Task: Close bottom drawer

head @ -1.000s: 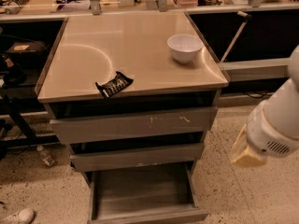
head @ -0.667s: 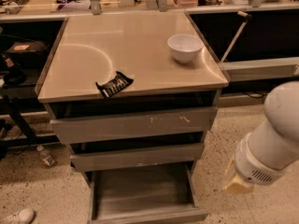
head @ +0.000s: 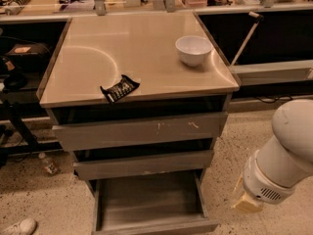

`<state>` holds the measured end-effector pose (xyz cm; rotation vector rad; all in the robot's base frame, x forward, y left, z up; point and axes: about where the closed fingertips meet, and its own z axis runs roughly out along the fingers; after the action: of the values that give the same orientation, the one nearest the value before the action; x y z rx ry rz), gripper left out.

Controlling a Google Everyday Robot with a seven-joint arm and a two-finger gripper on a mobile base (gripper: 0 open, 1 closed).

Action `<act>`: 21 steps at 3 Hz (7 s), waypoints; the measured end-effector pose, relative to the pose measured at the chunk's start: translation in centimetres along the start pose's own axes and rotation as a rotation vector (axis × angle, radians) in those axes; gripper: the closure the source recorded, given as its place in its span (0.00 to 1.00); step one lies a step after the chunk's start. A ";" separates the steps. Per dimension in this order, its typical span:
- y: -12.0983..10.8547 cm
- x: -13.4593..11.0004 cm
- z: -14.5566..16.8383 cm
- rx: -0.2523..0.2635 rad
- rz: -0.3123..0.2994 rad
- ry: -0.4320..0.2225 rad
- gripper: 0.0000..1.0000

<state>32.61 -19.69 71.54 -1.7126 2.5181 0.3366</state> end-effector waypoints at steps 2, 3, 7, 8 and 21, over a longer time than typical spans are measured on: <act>4.0 1.9 16.2 -0.228 0.152 0.001 1.00; 4.9 2.7 23.2 -0.312 0.196 -0.001 1.00; 1.9 2.9 34.1 -0.346 0.299 -0.110 1.00; 0.3 2.5 40.2 -0.374 0.356 -0.161 1.00; -18.1 -5.1 52.7 -0.082 0.442 -0.367 1.00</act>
Offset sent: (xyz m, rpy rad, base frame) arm -0.0837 0.0537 -0.2650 0.1212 0.4024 -0.1678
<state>48.15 -9.66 18.74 -0.9768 2.5925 0.7165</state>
